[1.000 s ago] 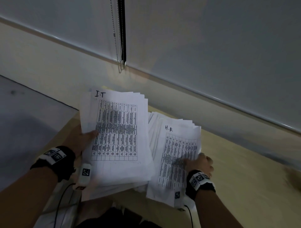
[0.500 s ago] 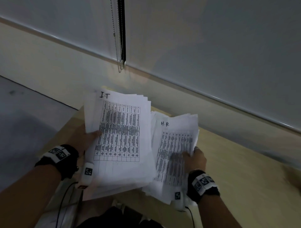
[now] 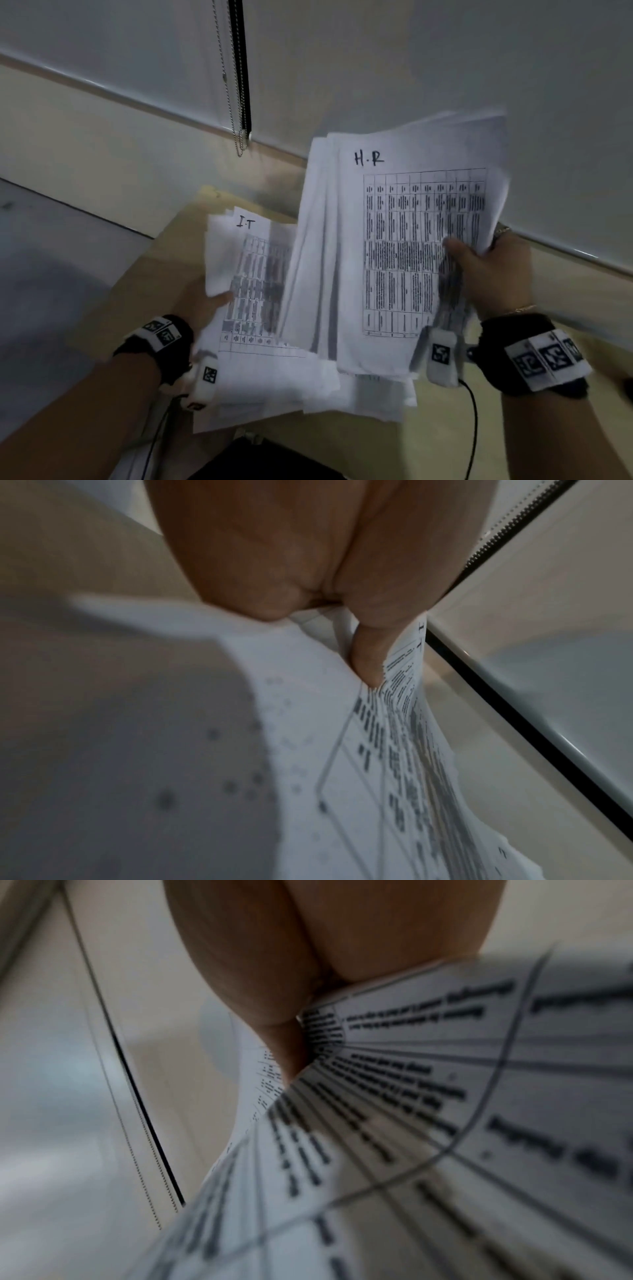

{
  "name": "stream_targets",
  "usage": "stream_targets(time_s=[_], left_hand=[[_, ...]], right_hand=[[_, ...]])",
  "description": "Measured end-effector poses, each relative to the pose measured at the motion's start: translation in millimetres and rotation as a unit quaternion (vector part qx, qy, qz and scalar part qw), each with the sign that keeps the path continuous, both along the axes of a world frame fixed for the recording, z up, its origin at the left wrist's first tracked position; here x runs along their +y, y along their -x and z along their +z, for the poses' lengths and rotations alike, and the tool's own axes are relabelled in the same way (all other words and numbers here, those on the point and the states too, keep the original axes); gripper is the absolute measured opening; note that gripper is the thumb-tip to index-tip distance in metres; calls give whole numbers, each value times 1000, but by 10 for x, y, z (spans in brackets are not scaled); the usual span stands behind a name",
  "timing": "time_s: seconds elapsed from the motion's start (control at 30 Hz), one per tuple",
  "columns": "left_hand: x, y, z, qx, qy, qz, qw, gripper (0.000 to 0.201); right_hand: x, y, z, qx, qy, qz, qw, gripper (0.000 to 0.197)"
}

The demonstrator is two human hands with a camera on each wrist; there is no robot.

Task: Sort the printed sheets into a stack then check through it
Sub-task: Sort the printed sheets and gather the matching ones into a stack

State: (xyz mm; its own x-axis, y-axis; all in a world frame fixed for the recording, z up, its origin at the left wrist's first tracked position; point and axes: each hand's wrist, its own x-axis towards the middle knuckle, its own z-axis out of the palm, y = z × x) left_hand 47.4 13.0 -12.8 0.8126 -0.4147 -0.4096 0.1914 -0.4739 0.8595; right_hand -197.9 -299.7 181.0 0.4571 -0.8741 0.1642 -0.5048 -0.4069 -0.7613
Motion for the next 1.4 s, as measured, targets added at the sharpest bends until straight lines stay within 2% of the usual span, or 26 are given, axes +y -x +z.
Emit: stream_targets(time_s=[0.07, 0.13, 0.17, 0.2, 0.27, 0.33, 0.37, 0.4, 0.47, 0.53, 0.63, 0.67, 0.7, 0.77, 0.83, 0.87, 0.93, 1.0, 1.07, 1.13, 1.2, 1.23, 1.3, 1.4], left_hand=[[-62, 85, -27, 7, -7, -23, 1000, 27], [-153, 184, -32, 29, -11, -24, 999, 8], [-185, 197, -70, 48, -3, -11, 999, 4], [-214, 219, -45, 67, 1, 0, 998, 9], [-218, 260, -21, 102, 35, 11, 994, 22], [-172, 270, -12, 108, 34, 21, 993, 33], [-156, 285, -13, 122, 41, 30, 991, 33], [-127, 266, -42, 140, 47, 50, 988, 38], [-171, 240, -41, 173, 48, 87, 980, 62], [-263, 191, -32, 187, 43, 51, 980, 66], [-360, 149, 45, 122, -66, -106, 985, 56], [-372, 121, 36, 86, -96, -136, 982, 56], [-381, 88, 34, 63, -110, -139, 982, 55], [-373, 37, -40, 72, -99, -95, 988, 52], [-403, 64, -107, 58, -109, -64, 990, 67], [-418, 98, -138, 35, -124, -78, 989, 74], [-432, 136, -194, -34, -156, -100, 982, 70], [-419, 126, -162, -67, -165, -113, 978, 73], [-361, 52, -98, -59, -146, -116, 981, 79], [-263, -73, -92, -57, -126, -118, 983, 83], [-164, -181, -72, -67, -116, -114, 984, 88], [-131, -219, -43, -84, -110, -110, 984, 82], [-52, -238, 72, -108, -97, -96, 985, 58], [85, -247, 202, -87, -81, -55, 991, 38]], right_hand=[[8, -117, -137, -16, -34, 9, 999, 13], [69, -255, -374, -1, -75, 23, 997, 11], [126, -333, -533, 9, -100, 35, 994, 13], [174, -398, -722, 13, -134, 42, 990, 20], [261, -486, -1120, 28, -219, 41, 974, 46], [344, -512, -1457, 86, -277, 36, 956, 70], [389, -501, -1580, 126, -289, 38, 948, 73], [435, -502, -1689, 162, -286, 40, 944, 69], [569, -534, -1778, 211, -253, 42, 943, 56], [718, -638, -1822, 225, -225, 65, 946, 50], [885, -745, -1859, 236, -208, 121, 941, 51], [885, -738, -1866, 238, -201, 118, 943, 47], [873, -720, -1860, 238, -193, 98, 947, 43], [848, -657, -1857, 243, -170, 54, 953, 35], [912, -618, -1850, 255, -158, 75, 951, 33], [958, -604, -1866, 250, -158, 92, 951, 33], [975, -533, -1904, 219, -181, 67, 956, 32], [865, -411, -1953, 241, -154, -50, 957, 40], [772, -255, -2007, 317, -144, -133, 928, 66], [716, -161, -2044, 354, -161, -131, 912, 87], [679, -117, -2080, 372, -158, -116, 907, 98], [659, -106, -2096, 372, -153, -114, 908, 99], [641, -90, -2119, 373, -119, -106, 914, 94], [643, -103, -2084, 368, -79, -88, 922, 88]])
